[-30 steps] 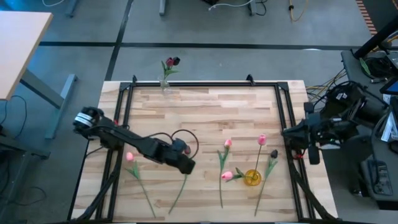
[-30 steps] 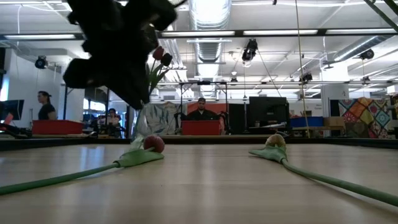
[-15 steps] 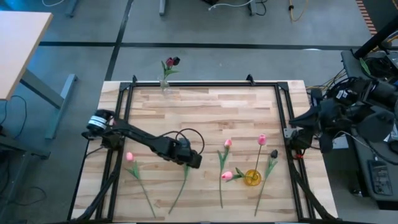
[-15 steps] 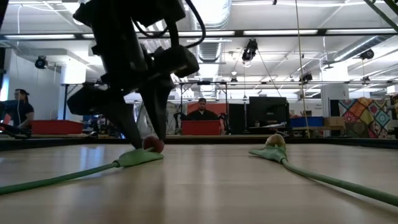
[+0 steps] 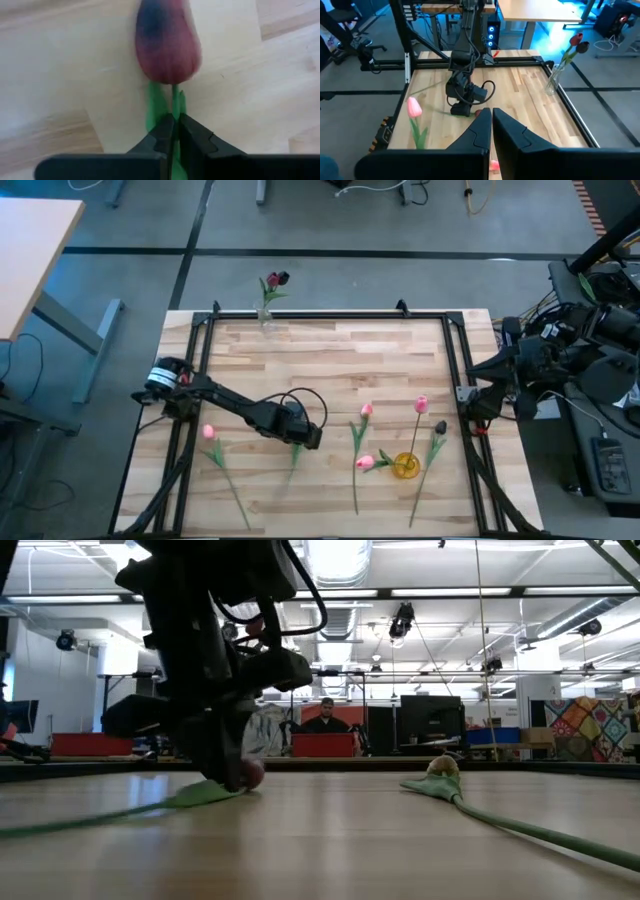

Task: Sort flowers into vase by color
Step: Put the red flower into the transparent flower vase

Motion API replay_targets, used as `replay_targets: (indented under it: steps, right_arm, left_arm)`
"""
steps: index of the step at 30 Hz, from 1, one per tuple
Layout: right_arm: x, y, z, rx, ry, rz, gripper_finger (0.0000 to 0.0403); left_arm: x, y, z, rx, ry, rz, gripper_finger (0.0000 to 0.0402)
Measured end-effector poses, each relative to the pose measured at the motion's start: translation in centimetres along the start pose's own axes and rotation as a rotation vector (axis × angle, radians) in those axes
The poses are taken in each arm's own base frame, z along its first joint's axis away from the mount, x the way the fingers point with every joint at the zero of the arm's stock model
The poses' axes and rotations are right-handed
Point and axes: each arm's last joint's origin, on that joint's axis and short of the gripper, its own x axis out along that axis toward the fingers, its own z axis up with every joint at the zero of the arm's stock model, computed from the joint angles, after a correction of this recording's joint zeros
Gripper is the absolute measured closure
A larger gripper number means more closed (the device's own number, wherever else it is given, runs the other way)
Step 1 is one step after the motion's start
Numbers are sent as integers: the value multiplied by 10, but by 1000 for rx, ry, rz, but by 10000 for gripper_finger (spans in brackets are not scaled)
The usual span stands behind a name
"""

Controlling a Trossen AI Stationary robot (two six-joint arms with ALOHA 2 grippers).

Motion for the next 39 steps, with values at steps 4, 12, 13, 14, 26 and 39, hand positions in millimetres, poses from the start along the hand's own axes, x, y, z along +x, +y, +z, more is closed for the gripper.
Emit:
replay_targets:
  steps: [4,12,13,14,26,39]
  right_arm:
    - [-3,-4,0,-15,-10,0,394]
    - [-3,-6,1,-60,-42,-48,394]
    - [-3,-7,1,-64,-51,-63,394]
    - [-3,-7,1,-67,-60,-77,394]
    - [-4,-11,5,-66,-171,-245,394]
    - [-3,-10,7,-45,-233,-334,394]
  left_arm:
    - [-12,3,6,25,-28,11,397]
    - [-80,6,49,119,-279,-136,401]
    - [-90,9,58,142,-310,-149,401]
    - [-100,12,68,168,-342,-170,401]
    - [-243,81,172,414,-907,-539,401]
    - [-301,153,213,364,-1346,-323,402]
